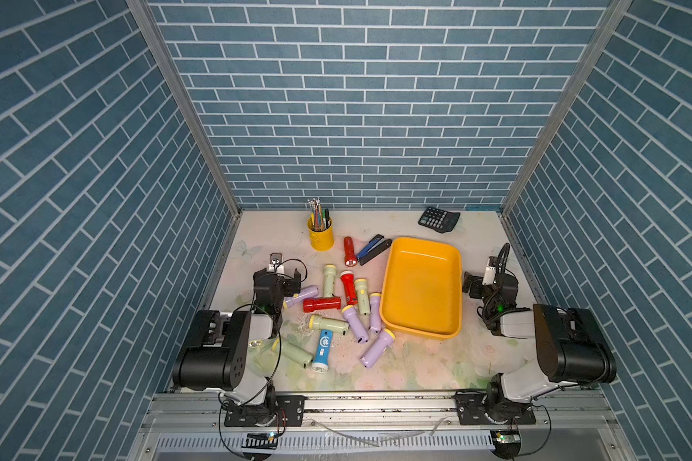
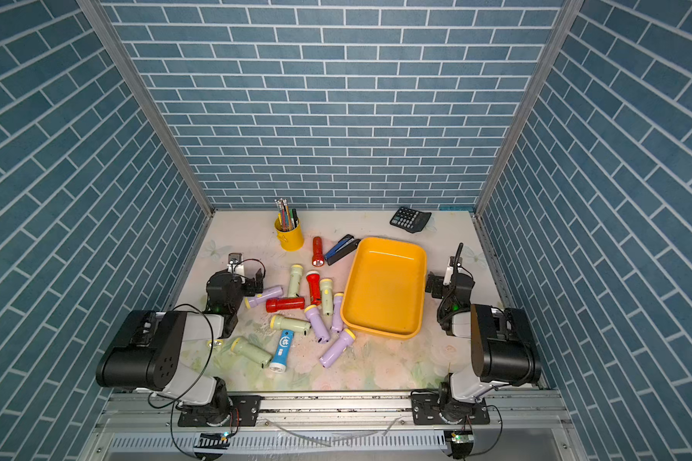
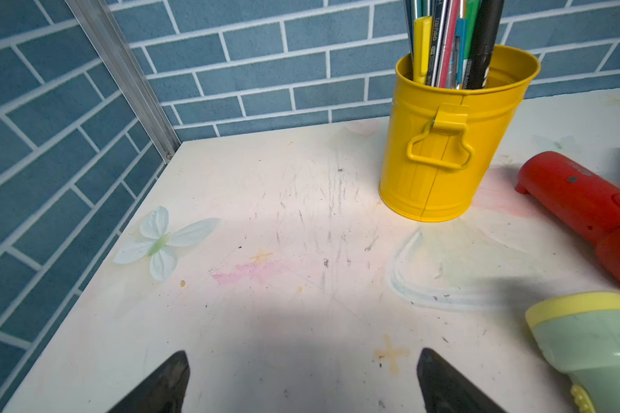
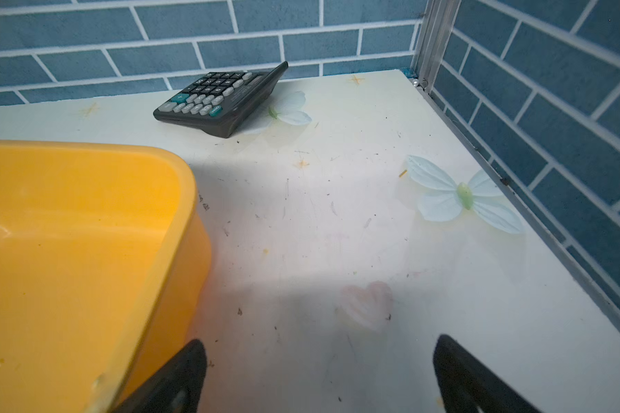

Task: Put the flashlights into the storage boxes
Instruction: Adjust the storage box at the center of the board.

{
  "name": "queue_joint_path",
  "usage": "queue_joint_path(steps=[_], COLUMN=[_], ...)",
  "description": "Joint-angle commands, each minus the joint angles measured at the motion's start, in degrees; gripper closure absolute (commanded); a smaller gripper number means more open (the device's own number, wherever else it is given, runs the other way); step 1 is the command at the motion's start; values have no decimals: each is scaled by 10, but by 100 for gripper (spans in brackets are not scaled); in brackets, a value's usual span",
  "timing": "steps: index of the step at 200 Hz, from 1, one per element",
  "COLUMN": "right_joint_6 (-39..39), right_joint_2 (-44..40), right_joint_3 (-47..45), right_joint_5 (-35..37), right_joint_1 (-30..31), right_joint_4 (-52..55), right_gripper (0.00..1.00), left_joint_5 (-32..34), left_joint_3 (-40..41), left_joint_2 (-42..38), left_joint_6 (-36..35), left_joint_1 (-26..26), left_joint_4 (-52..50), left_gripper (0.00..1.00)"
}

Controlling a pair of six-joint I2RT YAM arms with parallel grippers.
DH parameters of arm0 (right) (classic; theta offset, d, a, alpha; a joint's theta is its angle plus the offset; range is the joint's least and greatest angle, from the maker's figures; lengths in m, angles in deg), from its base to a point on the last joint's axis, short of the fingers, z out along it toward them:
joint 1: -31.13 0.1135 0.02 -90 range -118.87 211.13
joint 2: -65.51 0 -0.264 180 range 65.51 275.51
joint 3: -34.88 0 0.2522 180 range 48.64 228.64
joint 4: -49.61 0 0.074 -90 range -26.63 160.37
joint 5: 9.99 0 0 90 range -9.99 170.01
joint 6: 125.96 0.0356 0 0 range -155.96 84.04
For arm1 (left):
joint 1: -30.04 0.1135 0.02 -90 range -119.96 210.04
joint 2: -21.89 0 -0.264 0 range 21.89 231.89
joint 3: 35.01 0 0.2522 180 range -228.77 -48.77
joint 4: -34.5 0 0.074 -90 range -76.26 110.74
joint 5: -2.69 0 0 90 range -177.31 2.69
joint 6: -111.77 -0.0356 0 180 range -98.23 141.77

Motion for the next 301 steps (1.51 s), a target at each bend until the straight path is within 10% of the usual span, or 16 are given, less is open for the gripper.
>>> queue_joint_path(steps=[1,301], right_joint_6=[-17,-18], right_joint_2=[-3,-4], right_joint_3=[16,14], right_joint_5=[-7,-7], right_joint_1=[-1,-1], right_joint_4=[-6,-8], right_gripper=[1,1], left_joint_5=[-1,-2], left_joint_3=[-5,-8], left_joint_2=[2,3], left_joint_6=[4,4], left_joint_1=[5,5], left_joint_4=[3,-4], left_gripper=[0,0])
